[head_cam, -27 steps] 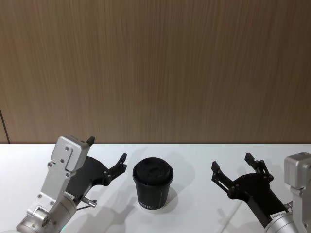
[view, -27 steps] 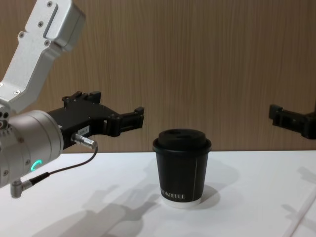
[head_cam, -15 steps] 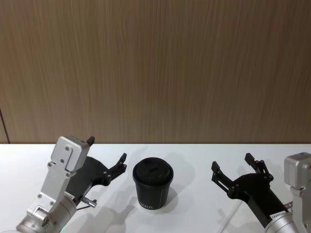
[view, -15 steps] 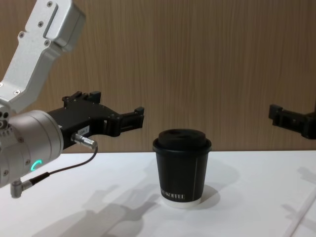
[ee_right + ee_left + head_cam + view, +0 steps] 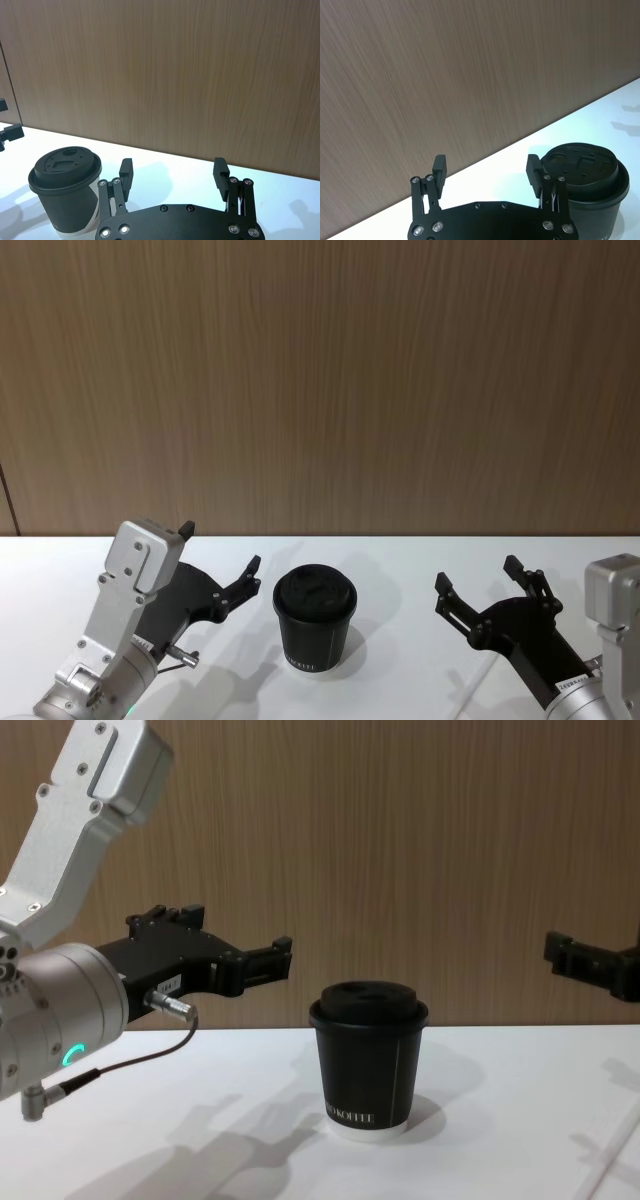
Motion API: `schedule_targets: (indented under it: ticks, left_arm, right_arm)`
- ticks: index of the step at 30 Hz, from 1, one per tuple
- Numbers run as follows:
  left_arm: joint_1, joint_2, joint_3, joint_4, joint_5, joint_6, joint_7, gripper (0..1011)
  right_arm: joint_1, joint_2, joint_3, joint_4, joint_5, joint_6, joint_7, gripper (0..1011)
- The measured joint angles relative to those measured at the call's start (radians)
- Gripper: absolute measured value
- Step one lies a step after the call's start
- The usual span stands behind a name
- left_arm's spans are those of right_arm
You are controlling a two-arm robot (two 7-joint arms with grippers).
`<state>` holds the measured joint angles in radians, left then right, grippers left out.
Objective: Pick up the straw with one hand, pass it to the other hand, and insert it into the cup.
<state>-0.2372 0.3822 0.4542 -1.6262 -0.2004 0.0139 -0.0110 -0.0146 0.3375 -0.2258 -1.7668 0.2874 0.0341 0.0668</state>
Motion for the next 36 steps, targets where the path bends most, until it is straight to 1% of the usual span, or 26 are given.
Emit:
schedule_targets:
  ticks: [23, 29, 33, 34, 36]
  left_arm:
    - [0.0, 0.0, 0.0, 0.0, 0.0, 0.0, 0.0, 1000]
    - [0.0, 0.0, 0.0, 0.0, 0.0, 0.0, 0.0, 1000]
    - [0.0, 0.0, 0.0, 0.0, 0.0, 0.0, 0.0, 1000]
    - [0.0, 0.0, 0.0, 0.0, 0.0, 0.0, 0.0, 1000]
    - [0.0, 0.0, 0.0, 0.0, 0.0, 0.0, 0.0, 1000]
  right_arm:
    - [-0.001, -0.001, 0.002, -0.002, 0.0, 0.005, 0.0, 1001]
    - [-0.002, -0.001, 0.009, -0.015, 0.002, 0.041, -0.001, 1001]
    - [-0.003, -0.001, 0.015, -0.031, 0.01, 0.084, -0.005, 1001]
    - [-0.003, -0.001, 0.019, -0.038, 0.015, 0.108, -0.008, 1001]
    - [-0.003, -0.001, 0.022, -0.045, 0.019, 0.128, -0.009, 1001]
